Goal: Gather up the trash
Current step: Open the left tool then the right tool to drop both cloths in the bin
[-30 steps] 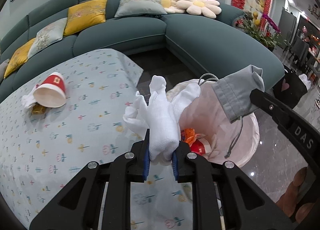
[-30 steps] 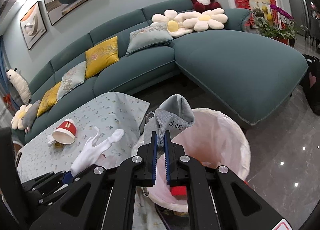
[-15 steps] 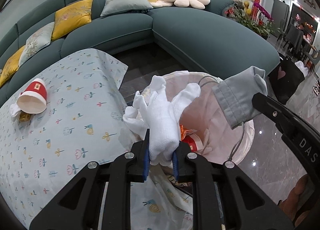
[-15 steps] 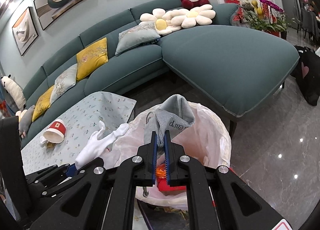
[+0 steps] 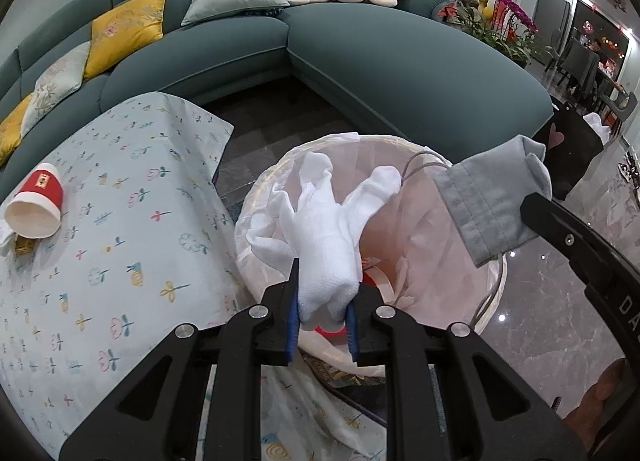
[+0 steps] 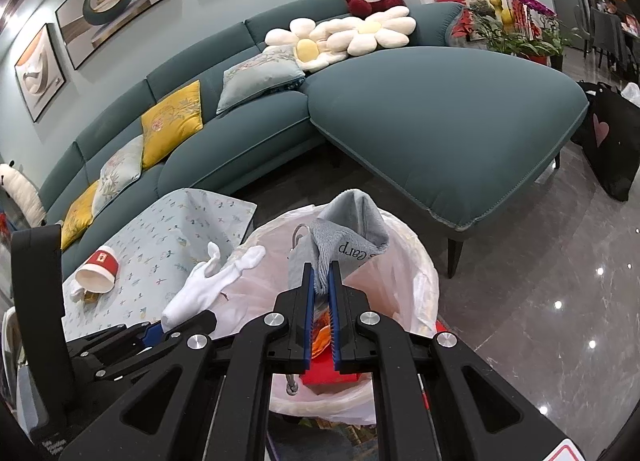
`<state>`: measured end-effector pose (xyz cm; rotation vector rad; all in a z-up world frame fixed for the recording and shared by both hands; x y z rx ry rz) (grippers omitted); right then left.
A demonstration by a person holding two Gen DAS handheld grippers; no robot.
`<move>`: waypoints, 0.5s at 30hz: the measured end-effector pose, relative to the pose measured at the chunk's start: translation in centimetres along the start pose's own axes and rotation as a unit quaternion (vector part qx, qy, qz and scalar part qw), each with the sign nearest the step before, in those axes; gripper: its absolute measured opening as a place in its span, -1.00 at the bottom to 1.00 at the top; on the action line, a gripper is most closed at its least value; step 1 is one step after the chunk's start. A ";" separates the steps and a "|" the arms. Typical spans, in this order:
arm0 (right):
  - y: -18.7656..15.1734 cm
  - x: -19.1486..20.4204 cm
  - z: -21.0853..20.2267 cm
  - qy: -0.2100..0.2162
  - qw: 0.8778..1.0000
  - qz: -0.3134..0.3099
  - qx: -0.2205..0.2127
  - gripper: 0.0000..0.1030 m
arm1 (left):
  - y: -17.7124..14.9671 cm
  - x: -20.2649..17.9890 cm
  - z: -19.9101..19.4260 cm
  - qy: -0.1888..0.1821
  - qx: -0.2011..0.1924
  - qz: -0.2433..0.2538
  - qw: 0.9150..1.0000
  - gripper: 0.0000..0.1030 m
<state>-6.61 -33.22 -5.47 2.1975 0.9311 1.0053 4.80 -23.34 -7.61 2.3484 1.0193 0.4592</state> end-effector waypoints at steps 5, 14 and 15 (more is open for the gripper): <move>0.0 -0.5 0.3 0.000 1.000 0.005 0.000 -0.86 | 0.1 -0.3 0.6 -0.004 0.002 0.001 1.000 -0.57; 0.1 -0.4 0.5 0.002 1.000 0.004 0.002 -0.86 | 0.3 -0.4 0.7 0.004 -0.004 -0.004 1.000 -0.04; 0.1 -0.3 0.6 0.003 1.000 0.004 0.002 -0.84 | 0.3 -0.3 0.6 0.005 -0.003 -0.005 1.000 0.01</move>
Point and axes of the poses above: each gripper's, at about its wrist camera, not at the fingertips, and z roughly the way its jaws point, x to its left, y to its top, the point moved 2 cm from there along z, roughly the way its jaws point, and after that the axes turned 8 degrees about y, right-handed, at the moved point
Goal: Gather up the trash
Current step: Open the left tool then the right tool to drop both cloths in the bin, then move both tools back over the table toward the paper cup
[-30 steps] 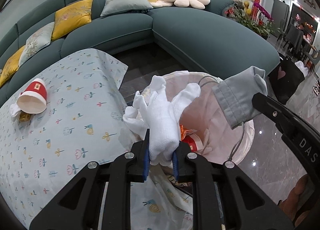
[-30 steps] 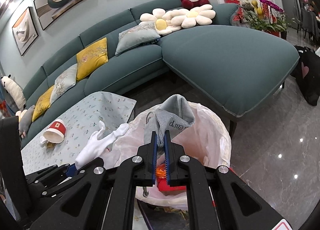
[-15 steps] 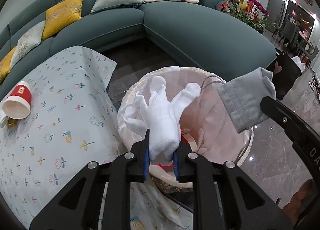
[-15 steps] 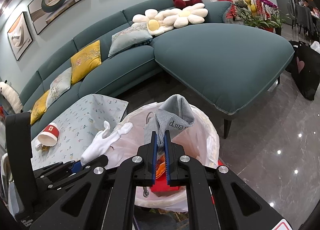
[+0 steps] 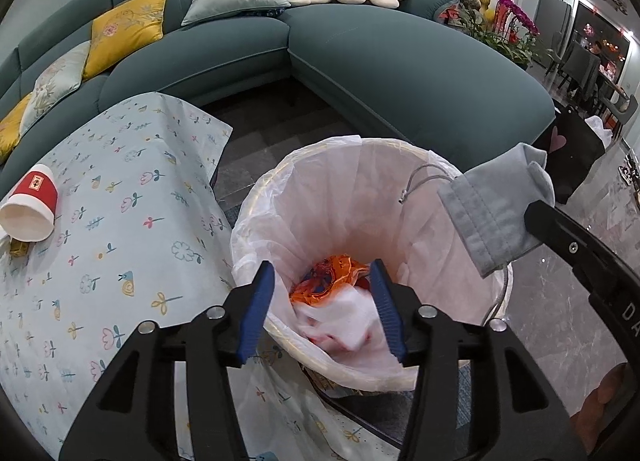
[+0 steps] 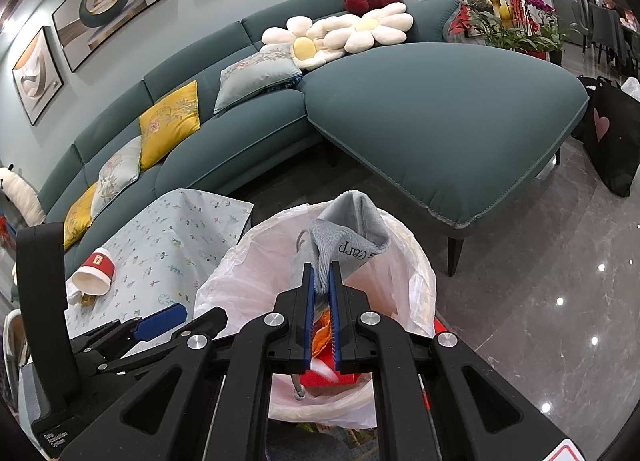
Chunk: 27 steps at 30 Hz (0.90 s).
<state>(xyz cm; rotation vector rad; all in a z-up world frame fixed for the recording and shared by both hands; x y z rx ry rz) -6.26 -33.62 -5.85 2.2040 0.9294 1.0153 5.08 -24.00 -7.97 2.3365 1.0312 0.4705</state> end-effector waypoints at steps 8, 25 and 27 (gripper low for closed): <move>0.3 1.2 0.3 0.004 1.000 -0.015 -0.002 -0.69 | 0.2 0.9 -0.7 0.010 -0.012 -0.011 1.000 0.14; 0.2 5.7 -0.1 0.019 0.998 -0.055 -0.003 -0.44 | -0.1 5.2 -2.6 0.027 -0.025 -0.055 0.998 0.28; 0.0 6.8 -0.1 0.023 0.998 -0.063 -0.002 -0.40 | -0.3 6.1 -2.8 0.029 -0.026 -0.062 0.997 0.28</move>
Point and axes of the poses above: each gripper's, at about its wrist camera, not at the fingertips, and z roughly the way its jaws point, x to its left, y to its top, the point moved 2 cm from there along z, roughly the way its jaws point, and after that the axes turned 8 degrees about y, right-handed, at the moved point
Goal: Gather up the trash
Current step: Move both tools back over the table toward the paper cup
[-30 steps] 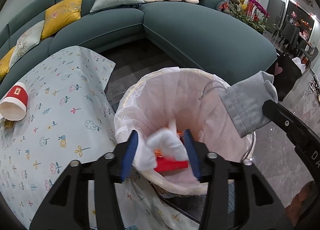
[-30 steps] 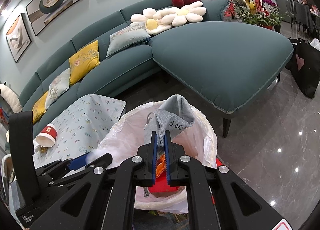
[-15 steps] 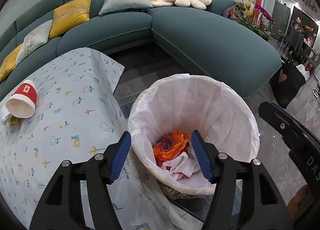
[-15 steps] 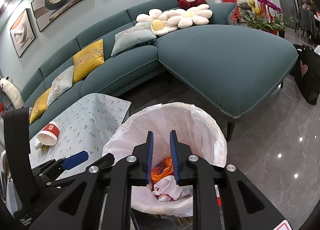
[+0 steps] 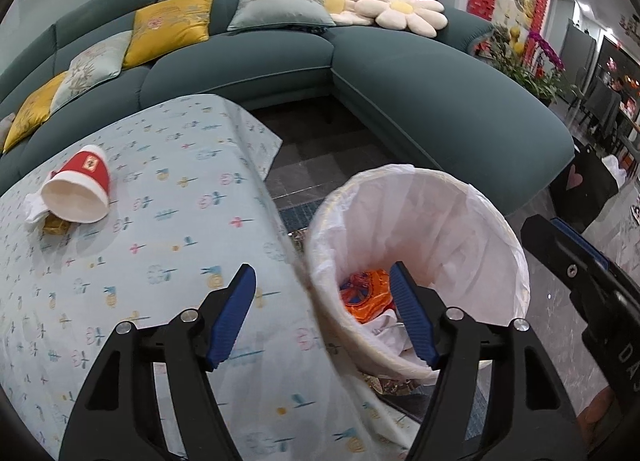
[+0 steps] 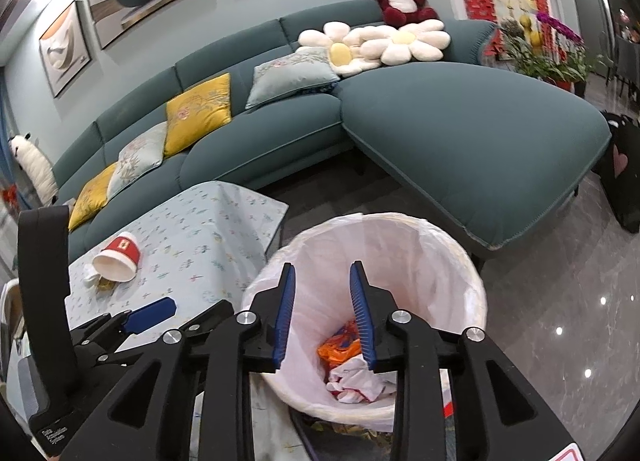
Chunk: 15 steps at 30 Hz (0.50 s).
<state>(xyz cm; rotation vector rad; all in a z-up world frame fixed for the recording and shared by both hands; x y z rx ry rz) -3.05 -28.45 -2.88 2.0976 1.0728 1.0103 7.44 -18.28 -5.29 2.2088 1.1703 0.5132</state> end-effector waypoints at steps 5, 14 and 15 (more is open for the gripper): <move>-0.2 3.0 0.6 0.012 1.000 -0.024 0.009 -0.33 | -0.3 2.4 -0.4 0.008 -0.001 -0.020 1.000 0.28; -0.8 8.7 1.8 0.032 0.997 -0.066 0.022 -0.25 | -1.0 8.3 -1.0 0.027 -0.001 -0.057 0.998 0.28; -0.9 9.6 2.0 0.035 0.997 -0.071 0.025 -0.24 | -1.1 9.1 -1.1 0.030 -0.001 -0.063 0.998 0.28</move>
Point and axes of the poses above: each gripper's, at about its wrist camera, not at the fingertips, and z roughly the way its jaws point, x to its left, y to its top, the point moved 2 cm from there along z, roughly the way its jaws point, and after that the axes turned 8 degrees about y, right-handed, at the moved point
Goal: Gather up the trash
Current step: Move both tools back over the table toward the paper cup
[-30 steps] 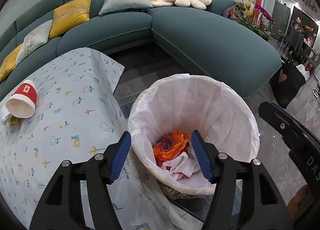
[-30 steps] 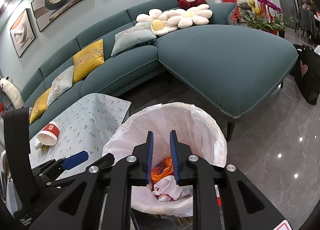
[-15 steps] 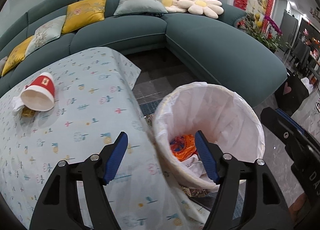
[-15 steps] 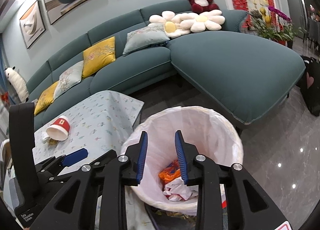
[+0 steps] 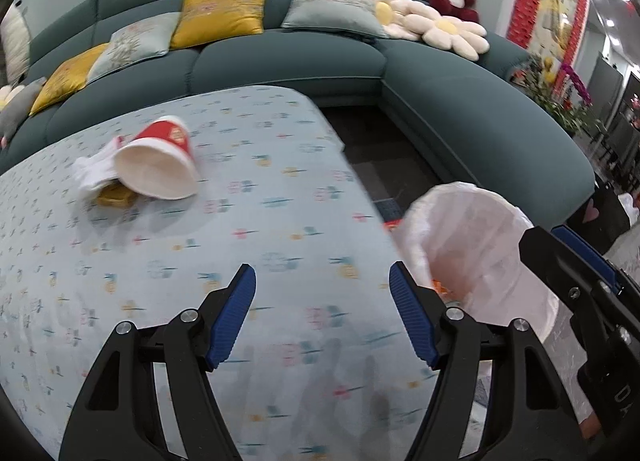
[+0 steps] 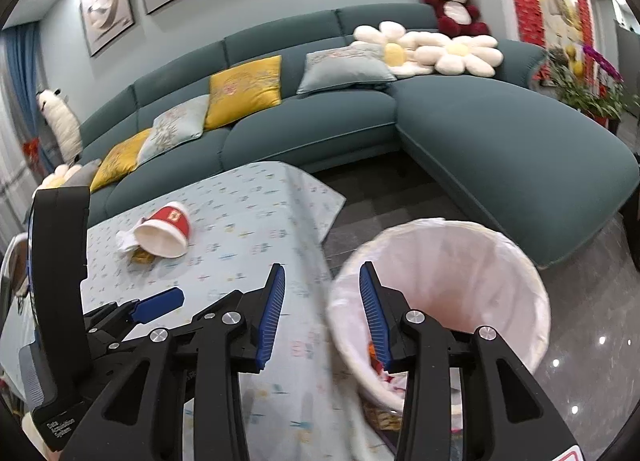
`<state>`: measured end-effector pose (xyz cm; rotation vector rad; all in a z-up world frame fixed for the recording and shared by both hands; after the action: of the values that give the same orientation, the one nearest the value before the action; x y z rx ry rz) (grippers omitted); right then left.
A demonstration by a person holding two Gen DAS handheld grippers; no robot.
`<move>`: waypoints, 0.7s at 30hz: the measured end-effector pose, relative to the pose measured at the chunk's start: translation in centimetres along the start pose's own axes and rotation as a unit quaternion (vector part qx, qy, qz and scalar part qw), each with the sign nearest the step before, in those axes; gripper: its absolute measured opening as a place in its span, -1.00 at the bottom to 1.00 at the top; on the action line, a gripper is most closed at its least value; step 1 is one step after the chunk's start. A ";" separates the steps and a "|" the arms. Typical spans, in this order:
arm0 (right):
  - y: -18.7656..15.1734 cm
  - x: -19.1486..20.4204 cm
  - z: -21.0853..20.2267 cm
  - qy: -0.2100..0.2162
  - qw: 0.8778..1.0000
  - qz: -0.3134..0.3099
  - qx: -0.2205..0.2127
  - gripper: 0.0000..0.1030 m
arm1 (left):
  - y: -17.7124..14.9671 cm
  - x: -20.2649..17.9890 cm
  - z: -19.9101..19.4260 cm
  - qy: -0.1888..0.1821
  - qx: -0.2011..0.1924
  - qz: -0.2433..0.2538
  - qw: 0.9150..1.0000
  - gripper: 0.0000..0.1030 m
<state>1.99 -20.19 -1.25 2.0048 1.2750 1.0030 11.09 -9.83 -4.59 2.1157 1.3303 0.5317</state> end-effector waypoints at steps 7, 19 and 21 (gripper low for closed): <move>-0.1 4.2 1.8 0.012 1.000 -0.024 0.016 -0.16 | -0.3 5.9 0.1 0.016 0.006 -0.042 0.999 0.33; -0.6 11.0 6.0 0.035 0.996 -0.068 0.047 -0.06 | -0.7 14.9 1.0 0.064 0.010 -0.094 0.993 0.34; -0.5 11.9 6.8 0.039 0.995 -0.073 0.051 -0.06 | -0.6 16.6 1.4 0.074 0.012 -0.104 0.992 0.34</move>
<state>10.50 -9.53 -1.94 1.9305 1.5185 0.9717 18.56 5.06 -5.53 1.9583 1.6259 0.5945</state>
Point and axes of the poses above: each gripper's, at about its wrist camera, not at the fingertips, and z roughly the way its jaws point, x to its left, y to its top, the point moved 2 cm from there along z, roughly the way its jaws point, and after that the axes turned 8 degrees about y, right-handed, at the moved point
